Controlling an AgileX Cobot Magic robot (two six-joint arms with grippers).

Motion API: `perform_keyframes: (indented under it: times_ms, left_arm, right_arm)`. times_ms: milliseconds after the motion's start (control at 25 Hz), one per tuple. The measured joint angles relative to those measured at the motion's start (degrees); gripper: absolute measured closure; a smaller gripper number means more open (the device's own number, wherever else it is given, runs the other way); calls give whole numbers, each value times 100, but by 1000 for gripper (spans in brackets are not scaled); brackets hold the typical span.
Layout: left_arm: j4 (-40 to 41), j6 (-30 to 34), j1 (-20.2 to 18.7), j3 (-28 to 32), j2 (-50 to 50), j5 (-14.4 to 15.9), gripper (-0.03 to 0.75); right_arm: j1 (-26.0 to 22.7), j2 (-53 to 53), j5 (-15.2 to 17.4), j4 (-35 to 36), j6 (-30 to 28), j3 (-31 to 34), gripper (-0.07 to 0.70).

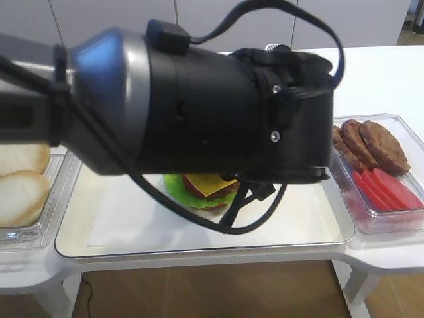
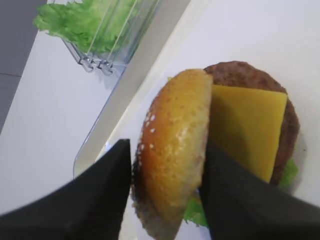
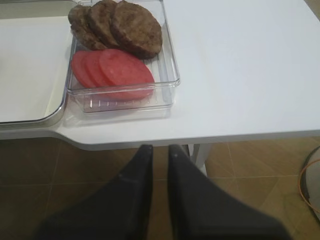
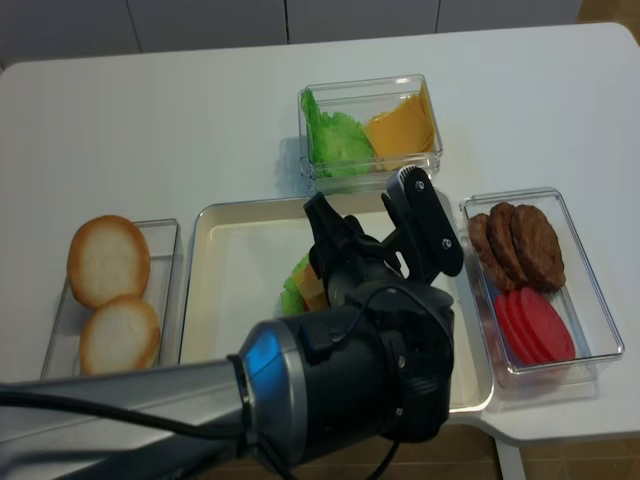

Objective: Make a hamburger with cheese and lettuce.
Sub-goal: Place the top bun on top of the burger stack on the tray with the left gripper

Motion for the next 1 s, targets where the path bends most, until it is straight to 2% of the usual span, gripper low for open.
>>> perform_keyframes:
  times_ms: [440, 680, 1000]
  left_arm:
    - [-83, 0, -102, 0, 0, 0, 398]
    - [-153, -8, -102, 0, 0, -46, 346]
    - [-237, -45, -102, 0, 0, -90, 328]
  right_arm:
    - [0, 0, 0, 0, 0, 0, 549]
    - [0, 0, 0, 0, 0, 0, 549]
    - [0, 0, 0, 0, 11, 0, 549]
